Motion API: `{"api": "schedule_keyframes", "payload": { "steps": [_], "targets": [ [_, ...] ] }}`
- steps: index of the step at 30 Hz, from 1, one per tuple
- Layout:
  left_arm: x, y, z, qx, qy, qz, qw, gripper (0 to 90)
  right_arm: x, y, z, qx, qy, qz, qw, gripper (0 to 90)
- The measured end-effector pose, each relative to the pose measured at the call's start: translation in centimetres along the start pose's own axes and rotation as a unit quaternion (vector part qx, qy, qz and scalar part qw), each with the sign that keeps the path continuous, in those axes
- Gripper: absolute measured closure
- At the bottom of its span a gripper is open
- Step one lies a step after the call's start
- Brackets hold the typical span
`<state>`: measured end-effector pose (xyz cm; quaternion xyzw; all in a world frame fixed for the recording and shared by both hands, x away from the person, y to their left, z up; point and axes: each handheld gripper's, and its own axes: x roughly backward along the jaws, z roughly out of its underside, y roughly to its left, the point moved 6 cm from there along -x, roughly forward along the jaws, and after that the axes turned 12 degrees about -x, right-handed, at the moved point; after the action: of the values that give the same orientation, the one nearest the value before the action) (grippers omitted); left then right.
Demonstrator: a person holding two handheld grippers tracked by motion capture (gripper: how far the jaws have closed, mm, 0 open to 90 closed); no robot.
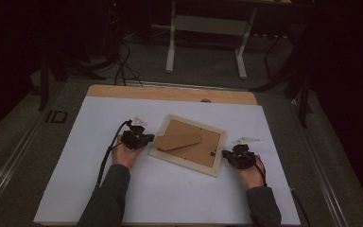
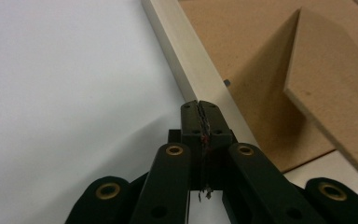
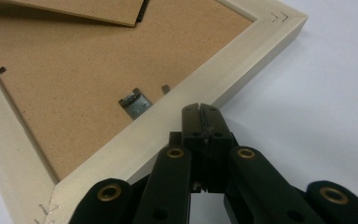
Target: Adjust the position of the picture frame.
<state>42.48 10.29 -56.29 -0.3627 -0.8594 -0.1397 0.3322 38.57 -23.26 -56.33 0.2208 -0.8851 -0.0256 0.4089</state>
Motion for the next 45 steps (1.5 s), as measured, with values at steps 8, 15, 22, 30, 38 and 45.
{"api": "schedule_keyframes", "payload": {
  "steps": [8,15,22,30,38,45],
  "targets": [
    [-0.5,-0.4,0.2,-0.005,0.008,0.002,1.0,90.0,0.1,0.0,0.5,-0.006,0.004,-0.001,1.0,89.3],
    [-0.4,-0.5,0.2,-0.006,0.009,0.006,0.9999,90.0,0.2,0.1,1.0,-0.004,0.018,-0.003,0.9998,89.2],
    [-0.5,-0.4,0.2,-0.001,0.008,0.01,0.9999,90.0,0.1,0.1,1.1,-0.008,0.025,0.0,0.9997,89.4],
    [-0.5,-0.4,0.3,0.01,0.011,0.009,0.9998,90.0,0.0,0.0,0.9,-0.008,0.028,0.002,0.9996,89.5],
    [-0.2,-0.5,0.6,0.01,0.013,0.013,0.9998,90.0,-0.3,0.0,0.6,-0.007,0.03,0.007,0.9995,89.6],
    [0.1,-0.6,0.9,0.012,0.013,0.013,0.9998,90.0,-0.5,0.0,0.4,-0.006,0.031,0.009,0.9995,89.7]
  ]
}}
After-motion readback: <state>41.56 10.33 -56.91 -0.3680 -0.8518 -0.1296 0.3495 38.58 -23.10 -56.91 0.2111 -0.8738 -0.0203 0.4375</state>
